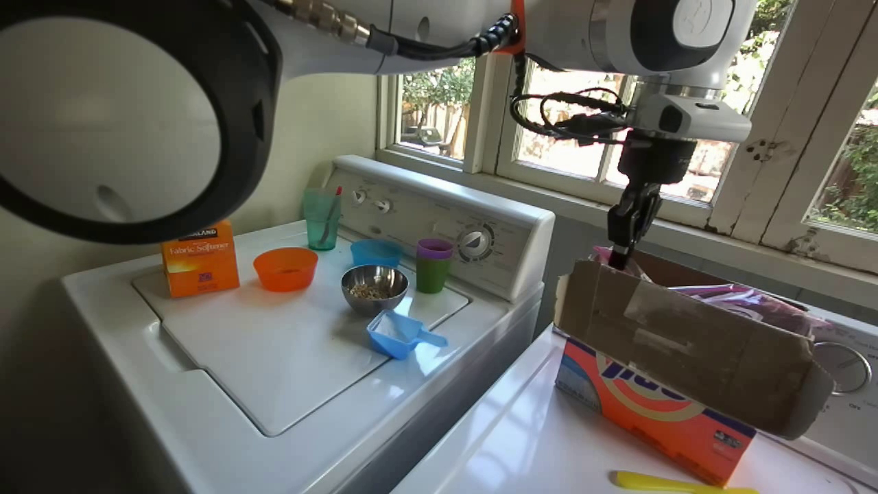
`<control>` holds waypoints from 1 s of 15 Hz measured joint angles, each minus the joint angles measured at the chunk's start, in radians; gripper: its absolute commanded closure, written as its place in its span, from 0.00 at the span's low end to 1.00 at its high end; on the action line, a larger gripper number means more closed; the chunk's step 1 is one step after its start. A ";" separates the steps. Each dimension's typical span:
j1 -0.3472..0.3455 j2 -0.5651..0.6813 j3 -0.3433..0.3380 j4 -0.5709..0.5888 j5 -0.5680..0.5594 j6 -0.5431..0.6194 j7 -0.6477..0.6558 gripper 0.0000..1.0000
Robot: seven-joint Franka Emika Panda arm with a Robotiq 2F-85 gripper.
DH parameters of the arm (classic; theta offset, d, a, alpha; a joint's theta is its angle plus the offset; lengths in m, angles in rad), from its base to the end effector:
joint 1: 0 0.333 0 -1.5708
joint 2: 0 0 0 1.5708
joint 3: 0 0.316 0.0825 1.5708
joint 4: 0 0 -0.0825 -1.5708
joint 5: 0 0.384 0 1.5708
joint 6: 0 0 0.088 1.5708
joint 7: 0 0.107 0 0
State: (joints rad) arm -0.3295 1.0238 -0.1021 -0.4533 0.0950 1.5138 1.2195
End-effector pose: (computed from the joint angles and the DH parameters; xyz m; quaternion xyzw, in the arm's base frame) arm 0.7301 -0.2722 0.4422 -0.6990 0.7149 -0.0161 0.0113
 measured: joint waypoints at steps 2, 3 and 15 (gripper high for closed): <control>0.000 -0.003 0.000 0.002 0.000 0.006 0.001 0.99; 0.001 -0.007 0.000 0.003 0.000 0.016 0.001 0.99; 0.038 -0.077 0.039 0.006 0.001 0.204 -0.060 0.64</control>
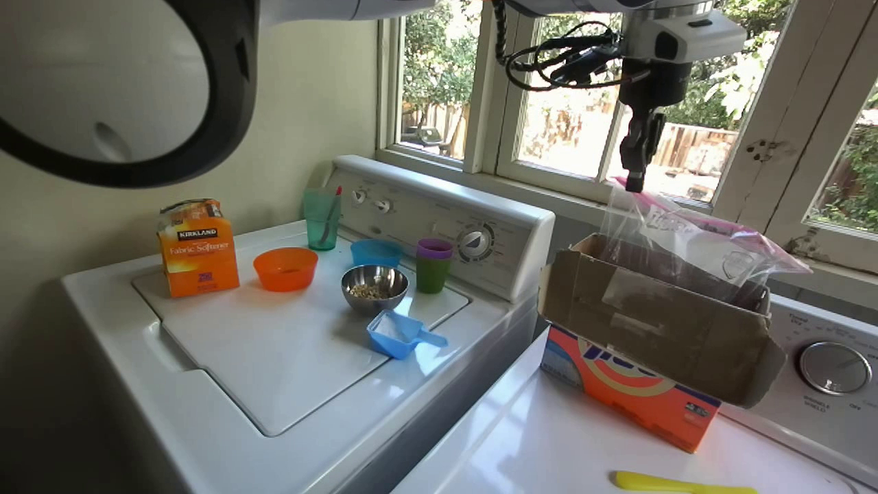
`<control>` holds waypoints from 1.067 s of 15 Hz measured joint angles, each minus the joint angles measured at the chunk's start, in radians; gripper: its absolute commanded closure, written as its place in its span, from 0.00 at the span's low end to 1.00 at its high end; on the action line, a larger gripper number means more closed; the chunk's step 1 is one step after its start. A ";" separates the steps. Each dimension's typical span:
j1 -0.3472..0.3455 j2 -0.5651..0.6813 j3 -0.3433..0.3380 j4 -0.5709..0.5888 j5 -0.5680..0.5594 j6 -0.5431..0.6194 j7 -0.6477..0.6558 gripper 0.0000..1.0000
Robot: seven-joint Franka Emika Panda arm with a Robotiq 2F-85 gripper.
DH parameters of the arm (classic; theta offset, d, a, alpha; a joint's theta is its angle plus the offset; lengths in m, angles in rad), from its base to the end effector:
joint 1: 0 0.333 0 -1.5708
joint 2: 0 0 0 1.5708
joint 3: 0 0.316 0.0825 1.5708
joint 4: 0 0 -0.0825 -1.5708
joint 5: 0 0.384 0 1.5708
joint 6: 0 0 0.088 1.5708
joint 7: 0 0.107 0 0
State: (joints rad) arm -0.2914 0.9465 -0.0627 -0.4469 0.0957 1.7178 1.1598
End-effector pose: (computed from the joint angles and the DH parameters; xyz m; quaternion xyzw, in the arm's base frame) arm 0.7495 -0.2353 0.5268 -0.7292 0.6645 -0.1387 0.0861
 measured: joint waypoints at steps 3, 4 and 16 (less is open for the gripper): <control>-0.001 -0.021 0.016 -0.001 0.008 -0.064 -0.042 0.43; -0.003 -0.029 0.020 -0.001 0.014 -0.079 -0.053 0.34; -0.075 -0.010 0.020 -0.007 0.033 0.034 -0.114 0.98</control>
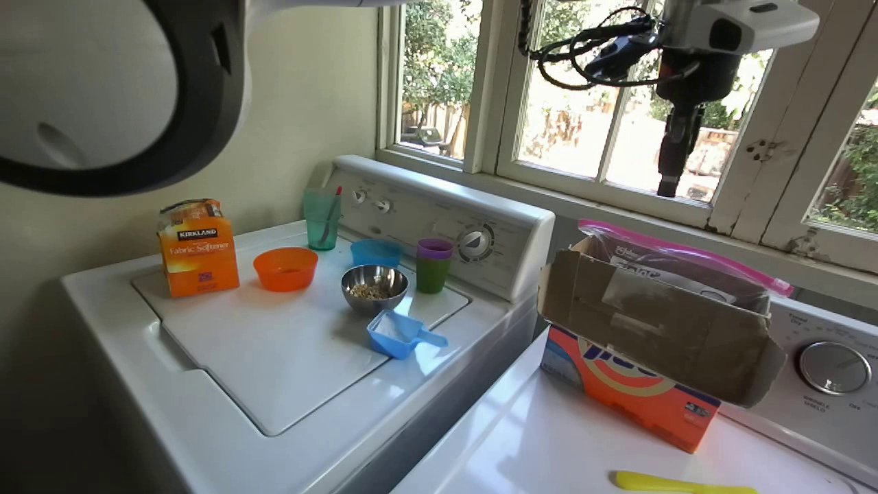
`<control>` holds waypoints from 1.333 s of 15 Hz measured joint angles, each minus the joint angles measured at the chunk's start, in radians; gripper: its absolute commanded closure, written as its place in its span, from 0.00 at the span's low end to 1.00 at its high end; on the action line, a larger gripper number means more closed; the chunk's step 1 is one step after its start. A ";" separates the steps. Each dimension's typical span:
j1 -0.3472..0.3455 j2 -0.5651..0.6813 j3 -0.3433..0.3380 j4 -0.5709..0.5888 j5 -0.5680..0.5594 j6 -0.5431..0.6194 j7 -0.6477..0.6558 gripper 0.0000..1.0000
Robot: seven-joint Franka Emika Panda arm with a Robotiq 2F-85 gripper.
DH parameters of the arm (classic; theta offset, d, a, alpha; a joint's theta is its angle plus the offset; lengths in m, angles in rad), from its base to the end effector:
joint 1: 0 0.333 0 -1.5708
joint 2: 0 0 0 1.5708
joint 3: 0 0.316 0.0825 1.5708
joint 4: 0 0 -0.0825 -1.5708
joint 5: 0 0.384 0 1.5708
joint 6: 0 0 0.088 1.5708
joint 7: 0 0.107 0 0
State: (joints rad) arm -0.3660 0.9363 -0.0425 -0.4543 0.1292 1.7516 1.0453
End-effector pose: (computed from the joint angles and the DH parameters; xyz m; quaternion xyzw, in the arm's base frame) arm 0.7339 -0.2828 0.5354 -0.7419 0.6443 -0.1545 0.1028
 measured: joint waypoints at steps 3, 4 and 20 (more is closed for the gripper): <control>-0.004 0.013 -0.003 0.000 0.000 0.024 0.004 0.96; -0.003 0.012 -0.003 0.001 0.000 0.024 0.004 1.00; 0.016 0.084 -0.065 -0.003 -0.031 0.176 0.041 1.00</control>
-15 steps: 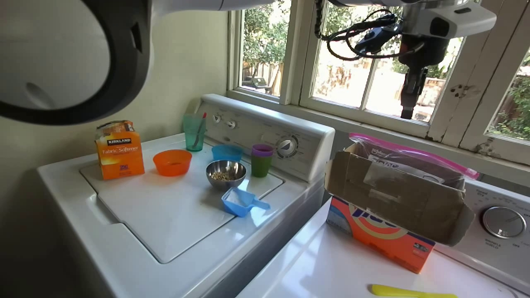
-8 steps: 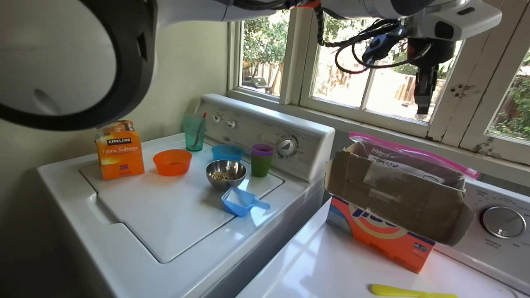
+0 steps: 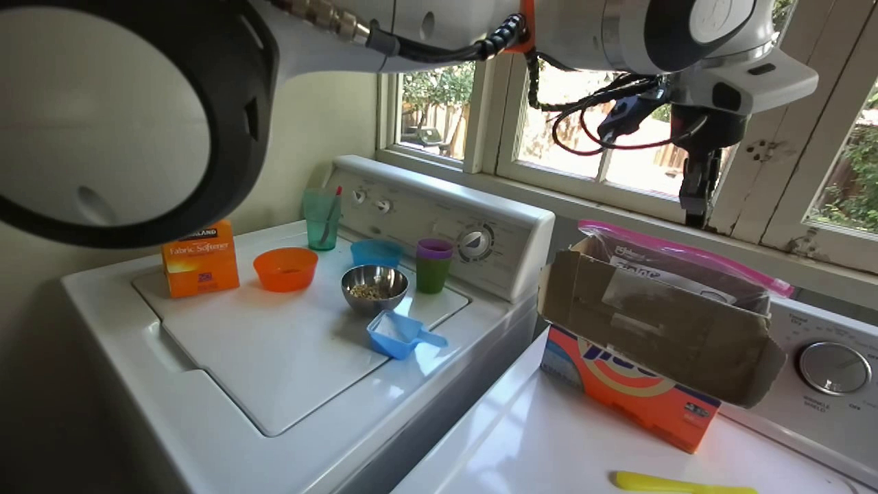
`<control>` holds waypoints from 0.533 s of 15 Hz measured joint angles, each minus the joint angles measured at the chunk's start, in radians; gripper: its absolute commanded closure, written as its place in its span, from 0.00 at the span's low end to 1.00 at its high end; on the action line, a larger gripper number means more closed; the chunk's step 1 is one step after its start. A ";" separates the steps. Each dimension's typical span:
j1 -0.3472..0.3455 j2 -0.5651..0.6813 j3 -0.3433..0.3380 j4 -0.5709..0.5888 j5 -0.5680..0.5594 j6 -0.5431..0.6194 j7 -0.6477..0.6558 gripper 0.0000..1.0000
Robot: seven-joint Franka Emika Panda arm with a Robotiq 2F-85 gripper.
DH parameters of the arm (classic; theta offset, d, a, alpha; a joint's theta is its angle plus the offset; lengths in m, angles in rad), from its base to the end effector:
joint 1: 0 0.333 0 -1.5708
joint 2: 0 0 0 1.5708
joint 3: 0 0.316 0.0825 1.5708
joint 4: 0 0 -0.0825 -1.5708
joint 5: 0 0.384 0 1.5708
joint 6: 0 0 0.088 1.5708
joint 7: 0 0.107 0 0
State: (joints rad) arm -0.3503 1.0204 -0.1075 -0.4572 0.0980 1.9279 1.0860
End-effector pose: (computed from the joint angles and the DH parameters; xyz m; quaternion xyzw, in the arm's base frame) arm 0.7546 -0.3020 0.4890 -0.7181 0.6588 -0.2102 0.0785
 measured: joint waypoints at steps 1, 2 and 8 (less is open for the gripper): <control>0.001 0.002 -0.003 0.000 -0.004 -0.021 0.007 1.00; 0.001 0.002 -0.006 0.000 -0.007 -0.044 0.014 1.00; 0.004 0.006 -0.017 0.000 -0.025 -0.159 0.054 1.00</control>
State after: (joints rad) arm -0.3467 1.0262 -0.1241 -0.4572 0.0728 1.7685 1.1400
